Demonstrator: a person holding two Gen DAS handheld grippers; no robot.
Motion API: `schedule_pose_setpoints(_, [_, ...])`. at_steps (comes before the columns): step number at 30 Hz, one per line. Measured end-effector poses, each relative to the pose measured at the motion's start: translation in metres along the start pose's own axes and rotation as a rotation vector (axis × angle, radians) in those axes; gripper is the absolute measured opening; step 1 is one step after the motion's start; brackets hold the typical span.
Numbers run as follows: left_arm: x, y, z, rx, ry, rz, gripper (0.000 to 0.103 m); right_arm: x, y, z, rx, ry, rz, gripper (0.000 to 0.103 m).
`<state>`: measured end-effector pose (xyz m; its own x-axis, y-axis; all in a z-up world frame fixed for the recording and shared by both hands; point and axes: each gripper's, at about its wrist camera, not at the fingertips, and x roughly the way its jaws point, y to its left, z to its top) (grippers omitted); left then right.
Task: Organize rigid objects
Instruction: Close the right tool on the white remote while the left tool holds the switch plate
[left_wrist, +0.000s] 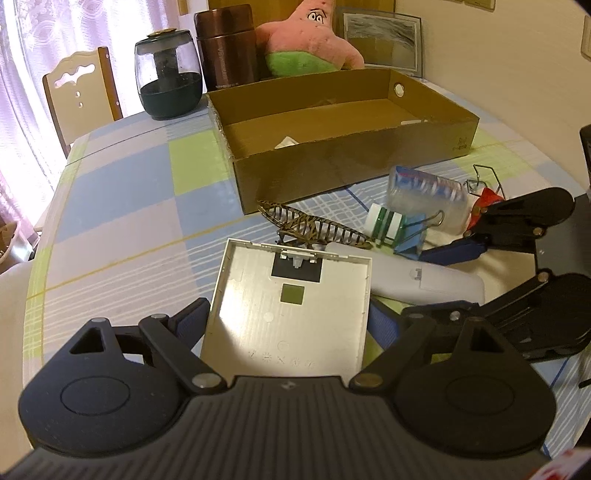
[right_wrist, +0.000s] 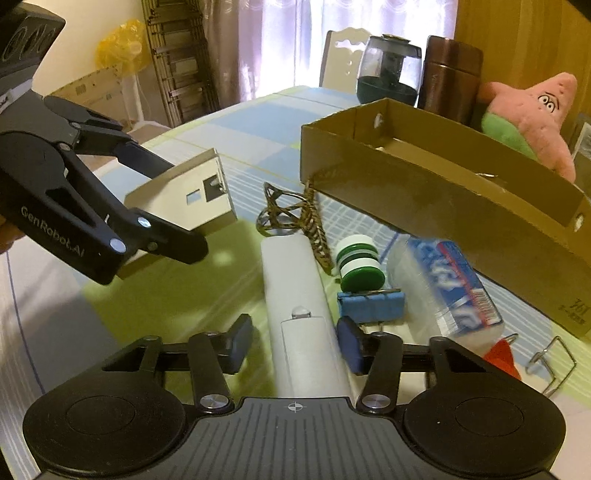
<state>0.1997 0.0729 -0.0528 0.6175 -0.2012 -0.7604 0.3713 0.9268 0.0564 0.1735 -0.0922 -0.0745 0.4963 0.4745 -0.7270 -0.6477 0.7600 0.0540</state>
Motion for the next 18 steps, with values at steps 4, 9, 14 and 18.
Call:
schedule_pose_setpoints(4, [-0.0012,-0.0006,0.0009,0.0,-0.001,-0.005,0.087,-0.0025,0.0017,0.0008,0.025,0.024,0.015,0.036])
schedule_pose_setpoints(9, [-0.0023,-0.0014,0.0014,-0.001,-0.002,-0.014,0.087,-0.0066,0.0031,-0.0032,0.035,0.025,0.022,0.036])
schedule_pose_setpoints(14, [-0.0012,-0.0026,0.0011,0.002,0.005,-0.011,0.087,-0.0068,0.0041,-0.0057,0.039,0.004,0.016,0.036])
schedule_pose_setpoints(18, [-0.0032,-0.0014,0.0038,-0.014,-0.007,0.002,0.087,-0.0078,0.0064,-0.0043,0.053,0.009,-0.001,0.035])
